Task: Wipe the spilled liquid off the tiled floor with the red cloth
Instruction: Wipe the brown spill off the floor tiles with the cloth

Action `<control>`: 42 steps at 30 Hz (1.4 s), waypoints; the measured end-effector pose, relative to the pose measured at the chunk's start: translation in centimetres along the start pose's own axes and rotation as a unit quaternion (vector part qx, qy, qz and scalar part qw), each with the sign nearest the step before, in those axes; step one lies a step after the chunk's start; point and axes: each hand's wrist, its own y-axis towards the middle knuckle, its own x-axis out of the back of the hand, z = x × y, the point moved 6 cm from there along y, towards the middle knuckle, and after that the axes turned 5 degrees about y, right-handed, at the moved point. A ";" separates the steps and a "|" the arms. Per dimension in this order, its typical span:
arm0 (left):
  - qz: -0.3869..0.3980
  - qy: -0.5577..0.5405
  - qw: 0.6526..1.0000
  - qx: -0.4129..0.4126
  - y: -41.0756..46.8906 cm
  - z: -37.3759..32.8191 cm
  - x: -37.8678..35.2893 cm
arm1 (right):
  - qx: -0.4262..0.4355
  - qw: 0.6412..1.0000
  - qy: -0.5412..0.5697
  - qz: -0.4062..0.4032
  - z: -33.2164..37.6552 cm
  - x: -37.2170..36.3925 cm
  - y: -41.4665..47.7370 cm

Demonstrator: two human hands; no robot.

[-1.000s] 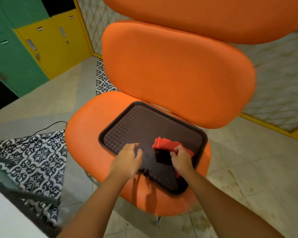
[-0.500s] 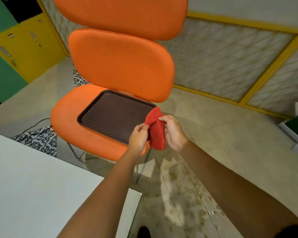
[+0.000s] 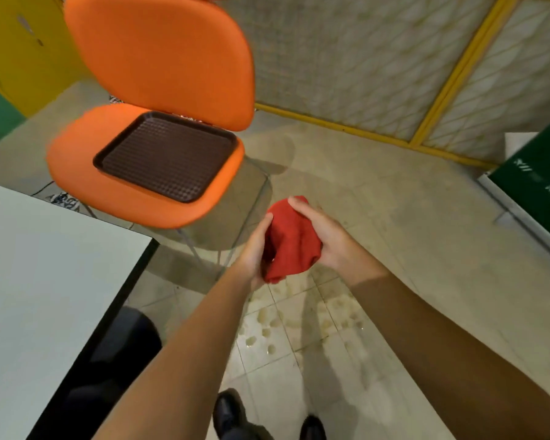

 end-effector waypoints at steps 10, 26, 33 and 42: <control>0.044 0.007 0.999 -0.028 7.6 7.4 0.8 | -0.110 0.992 0.030 -0.052 -7.8 10.5 2.9; 0.033 0.044 0.998 -0.044 21.6 20.7 4.7 | 0.006 0.999 -0.047 -0.008 -22.7 15.3 16.0; 0.086 0.034 0.982 -0.162 29.3 23.4 5.7 | 0.244 0.931 -0.265 -0.059 -24.5 18.1 23.2; 0.064 -0.062 0.973 -0.214 31.0 26.8 4.7 | 0.370 0.836 -0.401 -0.058 -25.4 22.0 23.6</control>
